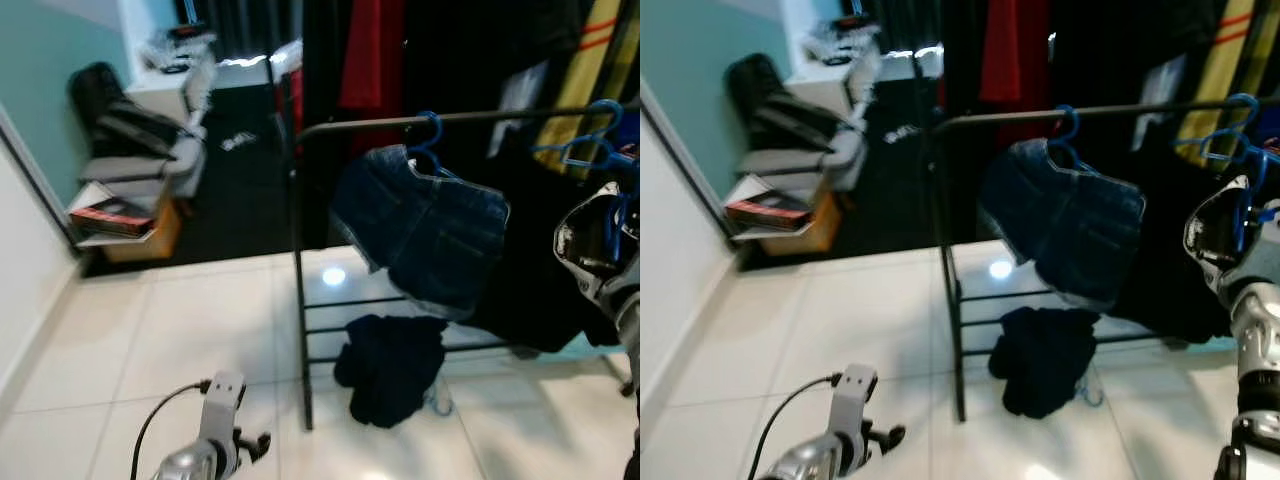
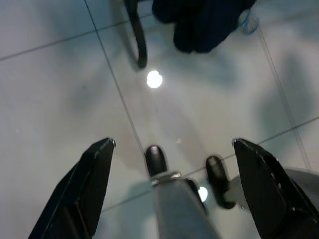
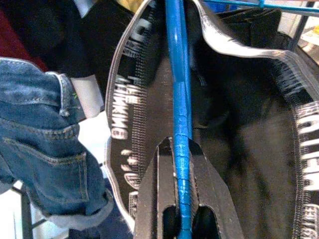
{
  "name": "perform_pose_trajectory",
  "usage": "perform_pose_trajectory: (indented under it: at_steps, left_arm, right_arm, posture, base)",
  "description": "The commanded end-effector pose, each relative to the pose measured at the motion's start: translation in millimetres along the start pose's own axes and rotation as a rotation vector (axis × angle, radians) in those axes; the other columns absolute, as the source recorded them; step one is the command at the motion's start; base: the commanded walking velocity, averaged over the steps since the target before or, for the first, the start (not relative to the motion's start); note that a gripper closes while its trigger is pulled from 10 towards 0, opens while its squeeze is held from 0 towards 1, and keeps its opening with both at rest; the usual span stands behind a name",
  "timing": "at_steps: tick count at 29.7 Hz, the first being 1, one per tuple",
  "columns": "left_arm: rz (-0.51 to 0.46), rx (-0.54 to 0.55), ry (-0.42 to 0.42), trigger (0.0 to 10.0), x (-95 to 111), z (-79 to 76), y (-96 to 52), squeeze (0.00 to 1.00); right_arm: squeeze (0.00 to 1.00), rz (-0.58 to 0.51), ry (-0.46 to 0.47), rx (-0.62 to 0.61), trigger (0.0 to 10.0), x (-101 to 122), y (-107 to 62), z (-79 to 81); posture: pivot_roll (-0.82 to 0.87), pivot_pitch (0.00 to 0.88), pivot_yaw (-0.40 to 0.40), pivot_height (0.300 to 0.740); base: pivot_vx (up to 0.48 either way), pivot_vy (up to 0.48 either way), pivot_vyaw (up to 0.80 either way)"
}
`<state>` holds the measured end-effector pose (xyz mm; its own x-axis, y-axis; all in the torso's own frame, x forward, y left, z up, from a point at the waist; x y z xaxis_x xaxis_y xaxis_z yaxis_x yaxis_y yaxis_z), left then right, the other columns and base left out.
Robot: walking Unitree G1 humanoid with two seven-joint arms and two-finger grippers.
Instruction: Hang hanger
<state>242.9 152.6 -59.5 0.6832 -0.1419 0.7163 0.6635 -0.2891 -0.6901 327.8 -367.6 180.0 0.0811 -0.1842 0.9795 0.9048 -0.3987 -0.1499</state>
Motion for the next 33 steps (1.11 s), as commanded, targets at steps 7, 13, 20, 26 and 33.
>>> perform_pose_trajectory:
  at_steps: [7, 13, 20, 26, 33]
  left_arm:
    - [0.023, 0.040, -0.017, 10.0, -2, 4.4, -0.4, 0.00]
    - [0.049, 0.063, -0.039, 10.0, -4, 9.1, -1.6, 0.00]
    - [0.059, 0.058, -0.028, 10.0, -4, 9.5, -1.8, 0.00]
    - [0.066, 0.050, -0.020, 10.0, -5, 8.7, -1.6, 0.00]
    - [0.064, 0.051, -0.025, 10.0, -4, 8.7, -1.5, 0.00]
  right_arm:
    - [0.00, 0.142, 0.008, 0.221, 10.0, -8, -5.6, 15.7]
    - [0.00, 0.215, -0.053, 0.406, 10.0, -15, -16.9, 35.5]
    - [0.00, 0.250, -0.181, 0.553, 10.0, -17, -29.4, 46.7]
    - [0.00, 0.197, -0.217, 0.574, 10.0, 0, -32.2, 46.4]
    - [0.00, 0.145, -0.286, 0.604, 10.0, 6, -33.8, 59.7]
  posture:
    - [-0.16, 0.000, 0.065, 0.740]
    - [-0.16, 0.000, 0.066, 0.740]
    - [-0.17, 0.000, 0.074, 0.740]
    - [-0.17, 0.000, 0.072, 0.740]
    - [-0.17, 0.000, 0.068, 0.740]
  base:
    - [0.310, 0.000, -0.57]
    - [0.000, -0.147, 0.00]
    - [0.000, -0.451, 0.00]
    - [0.000, -0.450, 0.00]
    - [0.000, -0.450, 0.00]
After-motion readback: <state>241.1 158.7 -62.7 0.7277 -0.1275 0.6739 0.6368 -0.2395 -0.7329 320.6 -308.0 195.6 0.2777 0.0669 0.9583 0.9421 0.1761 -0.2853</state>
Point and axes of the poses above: a point about 5 cm out from each wrist's last joint towards the gripper, its own y axis pointing out of the wrist towards the gripper, its own x axis along the axis of the wrist's last joint, z = x × y, the point moved 1 cm from there along y, pointing out of the wrist towards the gripper, and after that the axes turned 6 degrees about y, right-handed, at the moved point
